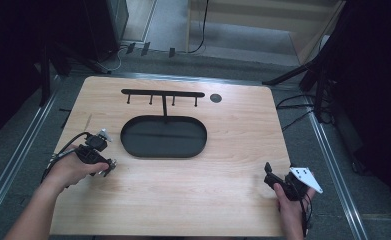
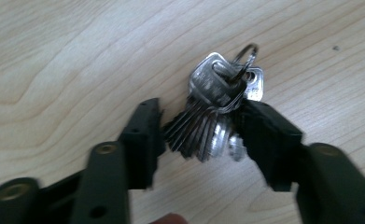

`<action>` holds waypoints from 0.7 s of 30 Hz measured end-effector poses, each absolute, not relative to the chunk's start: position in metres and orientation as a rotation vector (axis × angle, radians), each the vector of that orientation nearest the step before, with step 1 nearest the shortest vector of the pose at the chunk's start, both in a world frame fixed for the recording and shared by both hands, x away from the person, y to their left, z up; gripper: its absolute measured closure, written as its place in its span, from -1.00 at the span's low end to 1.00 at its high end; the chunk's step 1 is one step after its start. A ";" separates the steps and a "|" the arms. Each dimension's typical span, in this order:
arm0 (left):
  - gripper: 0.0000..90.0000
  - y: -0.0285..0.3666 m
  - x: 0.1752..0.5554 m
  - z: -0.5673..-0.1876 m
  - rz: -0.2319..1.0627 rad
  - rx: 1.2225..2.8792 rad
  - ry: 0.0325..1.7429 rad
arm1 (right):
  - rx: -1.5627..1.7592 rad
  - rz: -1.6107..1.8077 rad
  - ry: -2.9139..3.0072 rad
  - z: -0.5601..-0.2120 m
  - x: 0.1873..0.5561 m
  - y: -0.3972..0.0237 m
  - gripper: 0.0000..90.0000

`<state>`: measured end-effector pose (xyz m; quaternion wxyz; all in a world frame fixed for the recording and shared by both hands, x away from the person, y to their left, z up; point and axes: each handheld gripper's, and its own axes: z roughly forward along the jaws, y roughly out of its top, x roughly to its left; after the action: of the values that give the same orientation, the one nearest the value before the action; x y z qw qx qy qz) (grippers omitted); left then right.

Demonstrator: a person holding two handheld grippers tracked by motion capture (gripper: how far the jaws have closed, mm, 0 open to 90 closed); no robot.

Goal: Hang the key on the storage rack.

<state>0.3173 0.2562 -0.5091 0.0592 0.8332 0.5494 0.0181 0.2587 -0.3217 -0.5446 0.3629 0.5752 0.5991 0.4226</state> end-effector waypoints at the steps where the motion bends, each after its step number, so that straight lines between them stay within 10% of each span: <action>1: 0.22 0.256 0.317 -0.508 0.047 2.522 1.674 | 1.481 1.088 1.542 -0.545 0.259 -0.322 -0.79; 8: 0.82 0.253 0.316 -0.503 0.021 2.538 1.627 | 1.479 1.087 1.541 -0.545 0.259 -0.322 -0.79; 13: 0.83 0.254 0.315 -0.497 -0.019 2.544 1.606 | 1.481 1.090 1.542 -0.545 0.259 -0.322 -0.79; 21: -0.22 0.252 0.317 -0.498 0.023 2.541 1.639 | 1.480 1.090 1.541 -0.545 0.259 -0.322 -0.79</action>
<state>0.3169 0.2516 -0.4980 0.0590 0.8388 0.5411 0.0074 0.2585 -0.3219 -0.5446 0.3633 0.5749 0.5986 0.4233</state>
